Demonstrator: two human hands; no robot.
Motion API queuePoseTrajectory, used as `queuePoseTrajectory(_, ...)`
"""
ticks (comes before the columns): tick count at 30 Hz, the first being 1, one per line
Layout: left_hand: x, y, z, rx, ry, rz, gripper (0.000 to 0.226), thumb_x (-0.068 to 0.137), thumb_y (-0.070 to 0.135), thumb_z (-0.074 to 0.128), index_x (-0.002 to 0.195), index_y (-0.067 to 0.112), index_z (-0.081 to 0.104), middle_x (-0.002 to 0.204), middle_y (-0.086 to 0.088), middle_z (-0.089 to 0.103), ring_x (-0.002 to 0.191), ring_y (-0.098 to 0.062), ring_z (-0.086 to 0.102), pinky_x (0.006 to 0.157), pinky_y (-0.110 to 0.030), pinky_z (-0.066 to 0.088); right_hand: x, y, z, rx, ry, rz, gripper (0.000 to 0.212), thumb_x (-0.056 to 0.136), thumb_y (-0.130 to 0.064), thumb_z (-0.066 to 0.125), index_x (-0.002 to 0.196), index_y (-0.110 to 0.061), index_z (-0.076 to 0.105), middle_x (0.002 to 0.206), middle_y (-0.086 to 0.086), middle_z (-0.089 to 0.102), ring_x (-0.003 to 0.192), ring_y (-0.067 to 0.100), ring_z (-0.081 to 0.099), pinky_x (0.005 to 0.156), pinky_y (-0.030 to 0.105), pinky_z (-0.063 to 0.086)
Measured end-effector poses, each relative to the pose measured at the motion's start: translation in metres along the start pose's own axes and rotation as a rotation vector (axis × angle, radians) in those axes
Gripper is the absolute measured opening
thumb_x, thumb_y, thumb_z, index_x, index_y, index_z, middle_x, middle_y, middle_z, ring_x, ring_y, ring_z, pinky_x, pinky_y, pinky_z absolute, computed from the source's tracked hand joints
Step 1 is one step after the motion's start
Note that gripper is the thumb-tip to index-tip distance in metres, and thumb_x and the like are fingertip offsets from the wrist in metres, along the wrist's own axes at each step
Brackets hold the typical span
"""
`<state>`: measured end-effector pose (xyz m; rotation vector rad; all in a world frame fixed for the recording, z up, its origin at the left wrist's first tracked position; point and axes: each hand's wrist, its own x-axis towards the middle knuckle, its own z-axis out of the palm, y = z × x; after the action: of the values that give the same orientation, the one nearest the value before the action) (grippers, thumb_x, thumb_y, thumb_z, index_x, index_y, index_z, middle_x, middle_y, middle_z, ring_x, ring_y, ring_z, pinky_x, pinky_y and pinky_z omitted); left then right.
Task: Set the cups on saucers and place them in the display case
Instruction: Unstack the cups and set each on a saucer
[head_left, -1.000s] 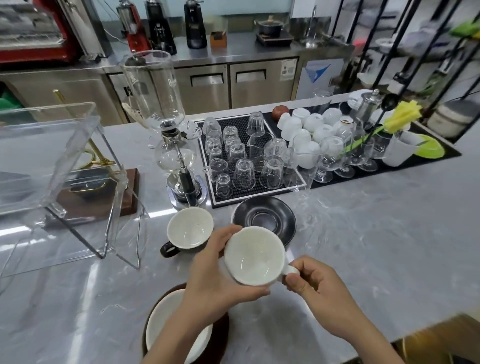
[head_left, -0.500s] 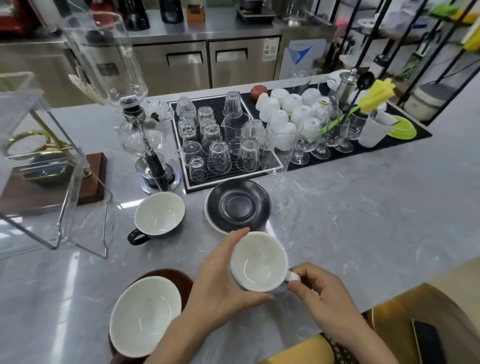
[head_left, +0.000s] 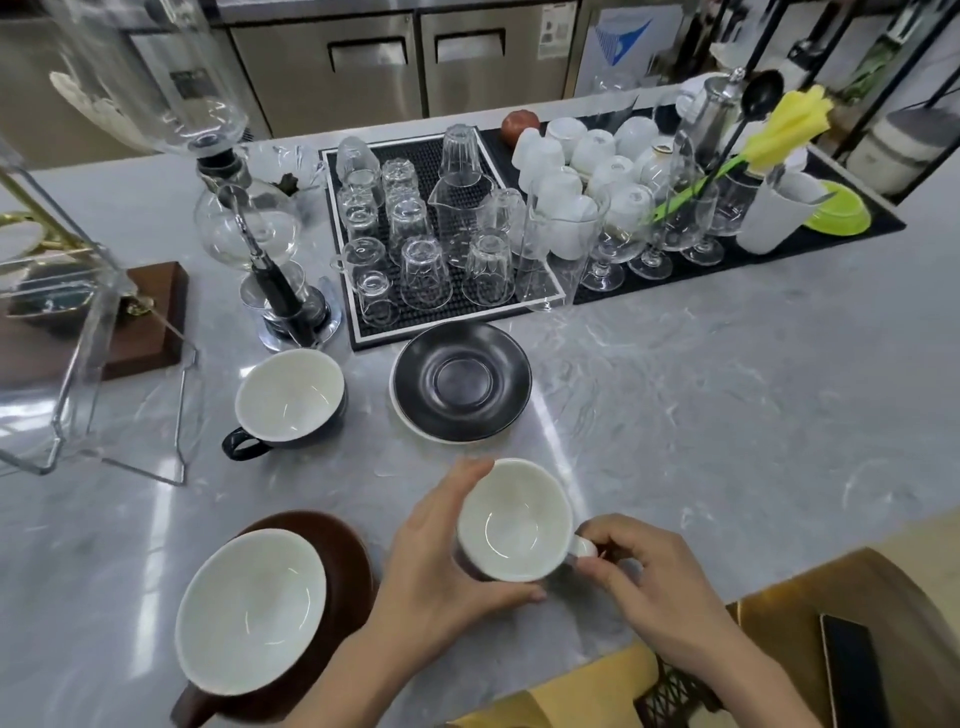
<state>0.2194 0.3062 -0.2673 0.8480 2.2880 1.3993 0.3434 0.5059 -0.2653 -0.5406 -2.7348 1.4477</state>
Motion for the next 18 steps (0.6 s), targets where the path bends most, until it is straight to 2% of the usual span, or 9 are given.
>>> queuePoseTrajectory(3, 0.001, -0.001, 0.002, 0.016, -0.006, 0.002, 0.105, 0.045, 0.056, 0.096, 0.137, 0.044, 0.046, 0.141, 0.023, 0.054, 0.134, 0.005, 0.048, 0.109, -0.013, 0.037, 0.003, 0.002, -0.002, 0.017, -0.010, 0.008, 0.009, 0.087, -0.017, 0.070, 0.081, -0.023, 0.068, 0.082, -0.007, 0.067, 0.080, 0.015, 0.062, 0.073, 0.035, 0.050)
queuePoseTrajectory(7, 0.002, -0.004, 0.005, 0.031, 0.007, 0.007, 0.107, 0.047, 0.060, 0.094, 0.139, 0.047, 0.042, 0.145, 0.021, 0.050, 0.137, 0.001, 0.046, 0.112, -0.015, 0.036, 0.008, 0.002, -0.006, 0.040, -0.019, 0.003, 0.012, 0.085, -0.014, 0.071, 0.079, -0.024, 0.067, 0.082, -0.007, 0.067, 0.080, 0.015, 0.062, 0.072, 0.032, 0.050)
queuePoseTrajectory(12, 0.004, -0.005, 0.007, 0.053, 0.019, 0.044, 0.106, 0.049, 0.060, 0.093, 0.140, 0.040, 0.042, 0.145, 0.025, 0.042, 0.138, 0.003, 0.040, 0.109, -0.005, 0.029, 0.012, 0.002, -0.010, 0.082, -0.028, 0.012, 0.018, 0.081, -0.011, 0.076, 0.078, -0.027, 0.069, 0.083, -0.009, 0.069, 0.080, 0.014, 0.064, 0.071, 0.025, 0.051)
queuePoseTrajectory(18, 0.007, -0.006, 0.007, 0.065, -0.020, 0.058, 0.110, 0.055, 0.063, 0.090, 0.146, 0.031, 0.039, 0.152, 0.022, 0.036, 0.145, -0.001, 0.034, 0.114, -0.008, 0.025, 0.017, 0.001, -0.018, 0.120, -0.068, 0.055, 0.023, 0.076, -0.017, 0.082, 0.091, -0.030, 0.070, 0.087, -0.015, 0.072, 0.086, 0.008, 0.068, 0.075, 0.015, 0.052)
